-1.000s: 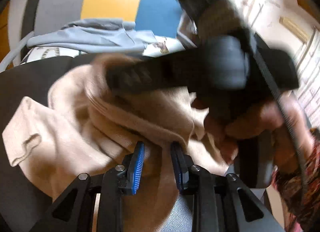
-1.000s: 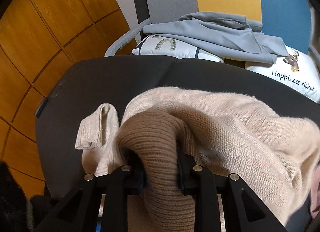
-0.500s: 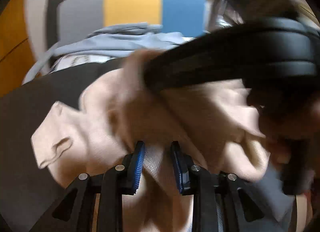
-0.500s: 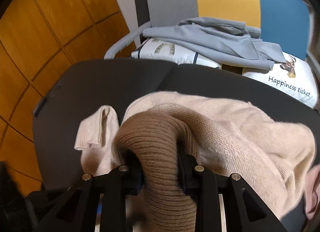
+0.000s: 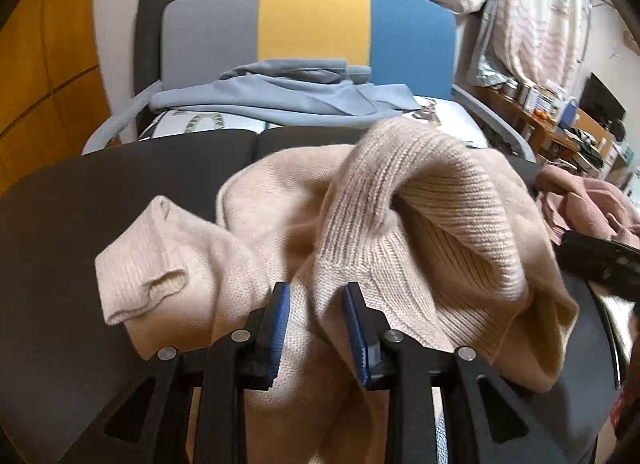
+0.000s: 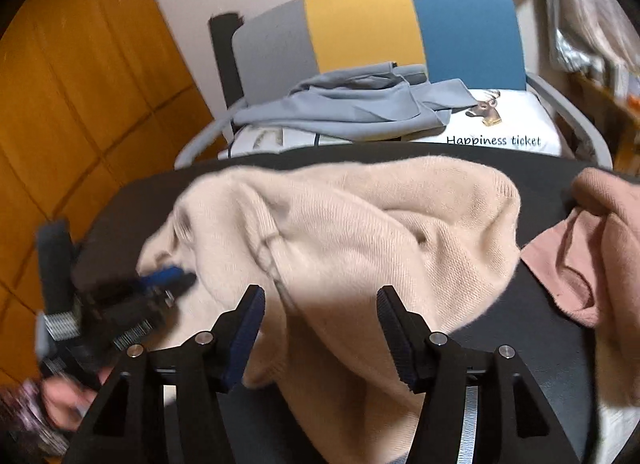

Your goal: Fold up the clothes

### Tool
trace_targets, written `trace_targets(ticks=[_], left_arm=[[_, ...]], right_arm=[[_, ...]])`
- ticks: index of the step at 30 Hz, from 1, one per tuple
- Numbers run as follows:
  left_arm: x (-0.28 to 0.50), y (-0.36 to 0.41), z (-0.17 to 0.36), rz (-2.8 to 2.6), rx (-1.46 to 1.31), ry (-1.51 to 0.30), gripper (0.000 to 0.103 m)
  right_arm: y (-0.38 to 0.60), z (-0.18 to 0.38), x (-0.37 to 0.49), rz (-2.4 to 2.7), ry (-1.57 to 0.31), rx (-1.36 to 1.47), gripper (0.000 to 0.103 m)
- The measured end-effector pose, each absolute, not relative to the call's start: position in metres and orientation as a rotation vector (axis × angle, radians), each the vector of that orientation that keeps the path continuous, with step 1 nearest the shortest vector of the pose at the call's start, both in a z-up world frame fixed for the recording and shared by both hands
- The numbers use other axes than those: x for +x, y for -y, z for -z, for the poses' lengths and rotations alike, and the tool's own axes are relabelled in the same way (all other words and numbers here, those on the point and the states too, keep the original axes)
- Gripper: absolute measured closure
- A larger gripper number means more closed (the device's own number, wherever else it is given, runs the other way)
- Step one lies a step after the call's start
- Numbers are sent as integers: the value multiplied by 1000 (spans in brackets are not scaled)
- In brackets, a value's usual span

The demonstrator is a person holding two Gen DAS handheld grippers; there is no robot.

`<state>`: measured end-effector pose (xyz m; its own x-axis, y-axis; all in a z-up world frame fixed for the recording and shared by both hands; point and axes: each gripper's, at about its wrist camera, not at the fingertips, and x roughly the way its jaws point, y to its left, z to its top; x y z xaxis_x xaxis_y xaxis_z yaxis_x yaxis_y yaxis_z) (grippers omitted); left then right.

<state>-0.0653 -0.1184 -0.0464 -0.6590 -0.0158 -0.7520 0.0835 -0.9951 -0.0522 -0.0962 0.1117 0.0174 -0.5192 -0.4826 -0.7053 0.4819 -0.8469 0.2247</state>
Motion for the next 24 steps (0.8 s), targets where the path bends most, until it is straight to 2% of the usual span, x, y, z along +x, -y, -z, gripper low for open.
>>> trace_targets(ticks=[4, 8, 11, 12, 14, 15, 16, 20, 24], left_arm=[[-81, 120, 48, 2805, 1297, -40, 74], [-92, 118, 46, 2793, 1333, -83, 74], [-98, 117, 57, 2769, 1403, -90, 68], [-95, 116, 58, 2792, 1384, -84, 66], [-92, 114, 61, 2829, 1373, -28, 66], [-90, 114, 61, 2843, 1371, -9, 72], [-88, 115, 60, 2854, 1368, -9, 80], [-78, 118, 46, 2873, 1328, -1, 99], [-63, 130, 16, 2911, 1215, -67, 100]], right_arm=[[-87, -14, -103, 2395, -226, 1039, 44], [-51, -6, -122, 2330, -380, 1024, 51], [-29, 13, -135, 2255, -449, 1105, 51], [-23, 23, -139, 2257, -479, 1141, 54], [-16, 38, -140, 2276, -524, 1175, 74], [-17, 40, -138, 2304, -533, 1169, 98], [-22, 40, -136, 2331, -498, 1169, 98], [-55, 21, -129, 2401, -203, 1152, 99], [-82, -8, -114, 2470, -2, 1080, 99]])
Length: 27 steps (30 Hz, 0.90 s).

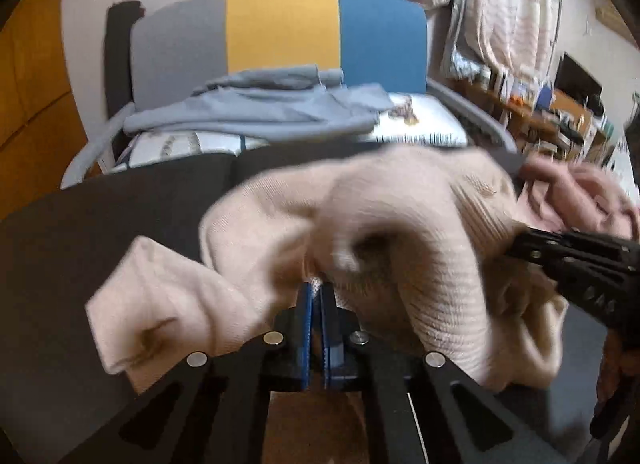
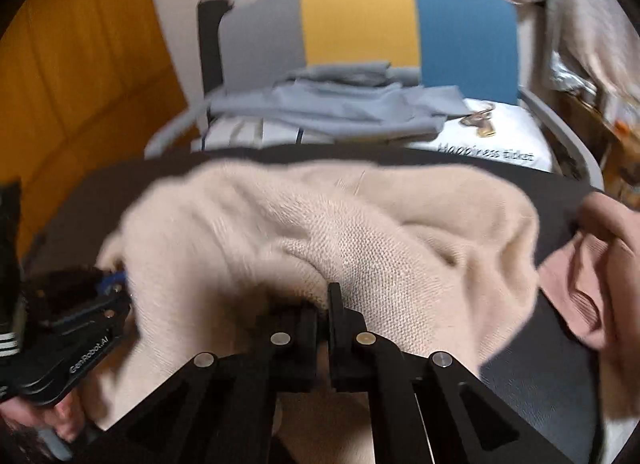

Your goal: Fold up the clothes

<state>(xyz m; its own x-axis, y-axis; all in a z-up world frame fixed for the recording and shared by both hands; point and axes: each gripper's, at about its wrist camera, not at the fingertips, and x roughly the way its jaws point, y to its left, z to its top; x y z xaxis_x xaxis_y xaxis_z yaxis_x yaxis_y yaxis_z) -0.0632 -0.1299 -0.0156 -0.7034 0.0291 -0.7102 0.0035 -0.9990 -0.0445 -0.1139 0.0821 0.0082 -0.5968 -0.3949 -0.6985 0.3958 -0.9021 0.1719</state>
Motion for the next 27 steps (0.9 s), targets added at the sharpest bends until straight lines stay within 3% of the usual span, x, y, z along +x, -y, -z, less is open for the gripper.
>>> trace_targets(ticks=[6, 11, 14, 18, 20, 22, 24, 27], left_arm=[[-34, 140, -43, -2956, -992, 30, 100], [-21, 146, -29, -2917, -1023, 55, 98], [-21, 146, 4, -2874, -1192, 9, 89], [-20, 147, 43, -2778, -1363, 50, 87], [-16, 145, 45, -2780, -1343, 51, 86], [-15, 142, 42, -2797, -1293, 13, 83], [-20, 139, 37, -2809, -1264, -30, 83], [-38, 136, 34, -2815, -1297, -97, 82]], right_arm=[[-88, -79, -77, 2533, 65, 841, 99], [-83, -98, -68, 2576, 41, 789, 99], [-89, -73, -75, 2597, 8, 904, 99], [-103, -5, -95, 2533, -25, 1192, 96], [-105, 12, -92, 2500, -86, 1201, 78], [-102, 17, -79, 2509, -194, 1121, 28], [-97, 13, -65, 2542, -291, 1000, 19], [-85, 8, -61, 2551, -400, 906, 19]])
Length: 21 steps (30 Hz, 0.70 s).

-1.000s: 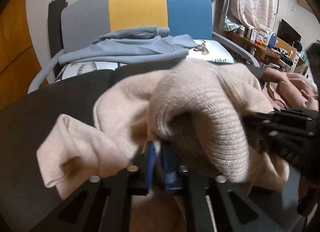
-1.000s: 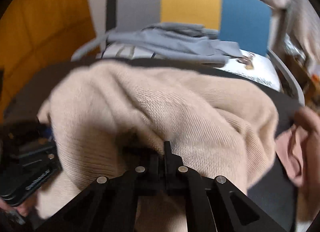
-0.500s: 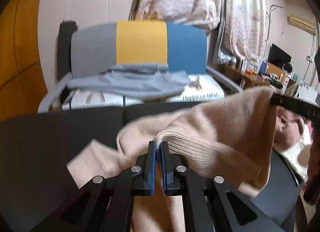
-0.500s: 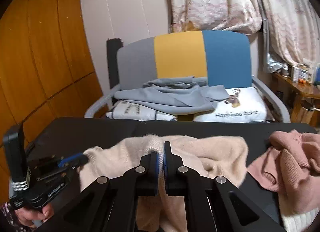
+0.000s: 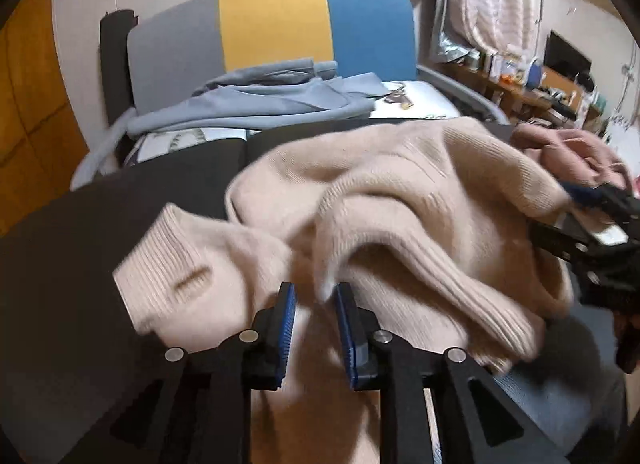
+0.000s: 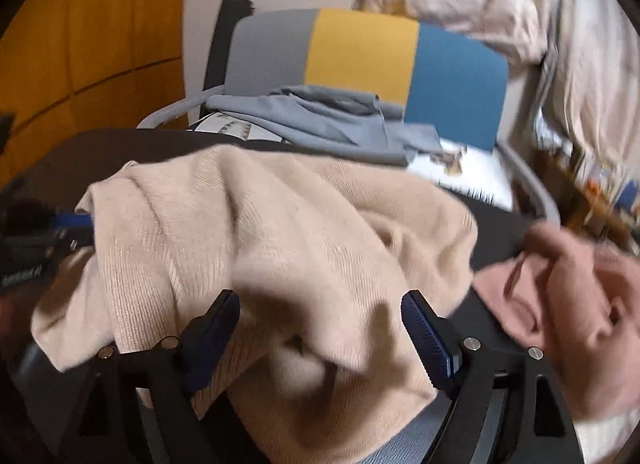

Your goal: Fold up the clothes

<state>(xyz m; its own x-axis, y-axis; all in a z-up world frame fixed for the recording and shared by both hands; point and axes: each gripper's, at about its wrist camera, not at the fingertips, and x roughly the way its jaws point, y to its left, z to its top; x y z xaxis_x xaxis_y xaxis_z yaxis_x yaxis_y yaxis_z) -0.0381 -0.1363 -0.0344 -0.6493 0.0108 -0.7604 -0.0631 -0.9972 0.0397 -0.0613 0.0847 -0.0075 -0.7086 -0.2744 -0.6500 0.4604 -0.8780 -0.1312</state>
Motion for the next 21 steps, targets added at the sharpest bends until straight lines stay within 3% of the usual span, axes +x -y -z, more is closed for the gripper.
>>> trace_targets(ticks=[5, 7, 8, 10, 13, 16, 20, 21], left_arm=[[-61, 117, 34, -2765, -1310, -314, 82], [-68, 111, 37, -2767, -1314, -376, 82], [-72, 111, 39, -2766, -1325, -373, 82], [-77, 114, 43, -2761, -1348, -305, 82], [-78, 118, 46, -2766, -1358, -220, 86], [-75, 118, 41, -2783, -1330, -207, 97], [-73, 119, 27, -2813, -1271, -188, 97], [-74, 118, 26, -2820, -1266, -199, 91]], right_arm=[[-52, 2, -79, 2527, -582, 860, 22], [-43, 4, -91, 2495, -581, 893, 49], [-41, 6, -96, 2486, -568, 919, 54], [-41, 13, -103, 2484, -511, 994, 75], [-43, 23, -112, 2477, -424, 1100, 80], [-45, 29, -111, 2477, -392, 1141, 83], [-46, 30, -111, 2478, -383, 1146, 83], [-46, 30, -112, 2477, -378, 1149, 83]])
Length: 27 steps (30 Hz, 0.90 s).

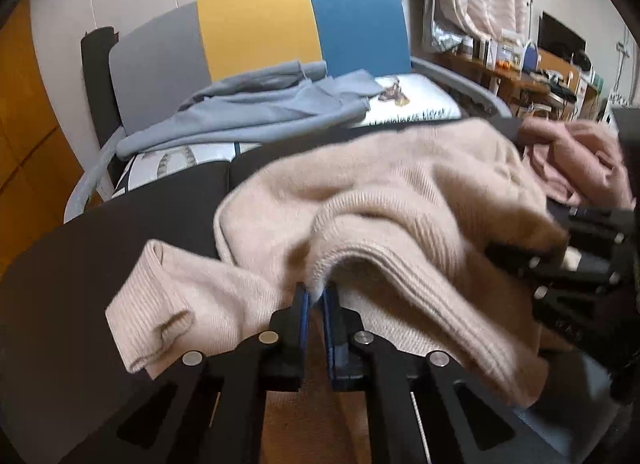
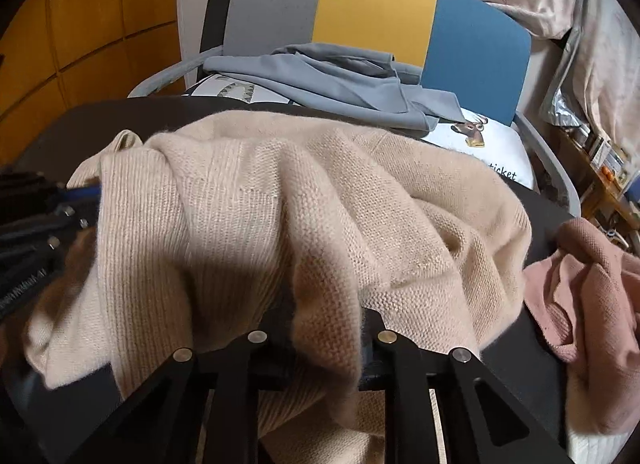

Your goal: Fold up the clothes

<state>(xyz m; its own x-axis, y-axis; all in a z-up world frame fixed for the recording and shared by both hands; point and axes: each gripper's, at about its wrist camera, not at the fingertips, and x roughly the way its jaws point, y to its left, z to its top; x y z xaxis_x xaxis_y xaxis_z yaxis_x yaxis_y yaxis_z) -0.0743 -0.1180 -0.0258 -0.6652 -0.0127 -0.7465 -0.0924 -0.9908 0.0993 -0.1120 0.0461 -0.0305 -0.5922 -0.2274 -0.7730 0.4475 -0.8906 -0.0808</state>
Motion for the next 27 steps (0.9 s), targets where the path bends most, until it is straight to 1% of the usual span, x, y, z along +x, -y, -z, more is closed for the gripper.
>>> trace_targets(ticks=[1, 7, 11, 12, 14, 15, 18, 21, 23, 27], left_arm=[[-76, 117, 25, -2829, -1271, -225, 82], [-86, 100, 38, -2808, -1325, -433, 81], [-86, 90, 53, -2842, -1245, -587, 81], [-84, 88, 56, -2855, -1234, -606, 83], [-82, 88, 56, -2847, -1248, -555, 98], [-81, 89, 54, -2843, -1254, -503, 101], [-82, 99, 50, -2837, -1261, -324, 101], [-79, 106, 43, -2831, -1230, -242, 101], [-73, 112, 33, -2862, -1163, -176, 101], [-66, 119, 14, -2887, -1078, -81, 101]], right_arm=[[-46, 31, -113, 2477, -373, 1151, 83], [-43, 35, -103, 2469, -367, 1158, 82], [-45, 37, -104, 2469, -356, 1145, 82], [-46, 37, -105, 2469, -340, 1145, 82], [-50, 37, -106, 2469, -295, 1148, 82], [-51, 37, -107, 2467, -276, 1150, 83], [-56, 36, -109, 2462, -218, 1157, 83], [-61, 36, -110, 2466, -156, 1166, 84], [-63, 36, -110, 2480, -123, 1164, 90], [-74, 28, -109, 2495, 41, 1145, 92]])
